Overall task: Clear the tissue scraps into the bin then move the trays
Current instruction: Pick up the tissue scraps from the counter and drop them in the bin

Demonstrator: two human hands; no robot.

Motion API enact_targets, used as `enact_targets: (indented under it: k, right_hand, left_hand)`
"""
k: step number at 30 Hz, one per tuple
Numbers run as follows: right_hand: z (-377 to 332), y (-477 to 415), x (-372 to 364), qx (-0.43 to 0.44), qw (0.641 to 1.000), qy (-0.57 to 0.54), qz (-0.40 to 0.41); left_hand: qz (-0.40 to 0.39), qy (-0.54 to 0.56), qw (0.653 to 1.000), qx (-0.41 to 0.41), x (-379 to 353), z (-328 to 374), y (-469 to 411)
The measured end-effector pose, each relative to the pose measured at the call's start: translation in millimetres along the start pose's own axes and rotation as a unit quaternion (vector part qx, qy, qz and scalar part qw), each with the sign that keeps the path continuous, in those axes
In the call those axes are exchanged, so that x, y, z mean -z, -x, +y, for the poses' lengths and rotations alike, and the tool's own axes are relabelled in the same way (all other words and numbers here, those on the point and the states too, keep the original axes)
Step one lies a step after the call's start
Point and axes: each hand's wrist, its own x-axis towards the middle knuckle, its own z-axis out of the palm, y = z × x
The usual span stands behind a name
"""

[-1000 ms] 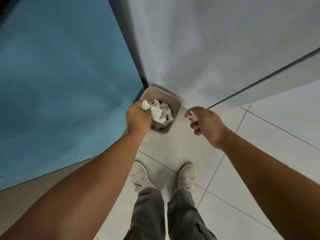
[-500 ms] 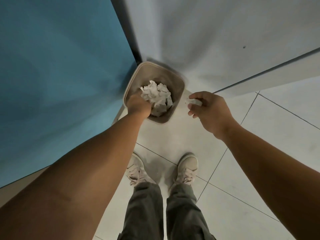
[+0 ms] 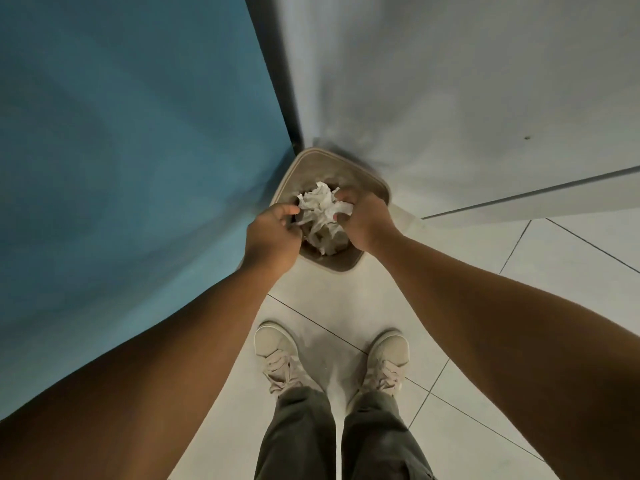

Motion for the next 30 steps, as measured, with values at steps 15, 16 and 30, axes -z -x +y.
enact_targets:
  k: [15,16,30]
  right_hand:
    - [-92,156,134,0.055,0.997,0.029,0.038]
    - [-107,172,149,0.076,0.996,0.033,0.043]
    - [-289,343,287,0.331,0.935,0.055,0.112]
  left_hand:
    - [0.026,-0.052,0.992,-0.108,84,138,116]
    - [0.031,-0.057,0.989,-0.131,95,152,132]
    - [0.179,-0.018,0.949,-0.26,276,294,323]
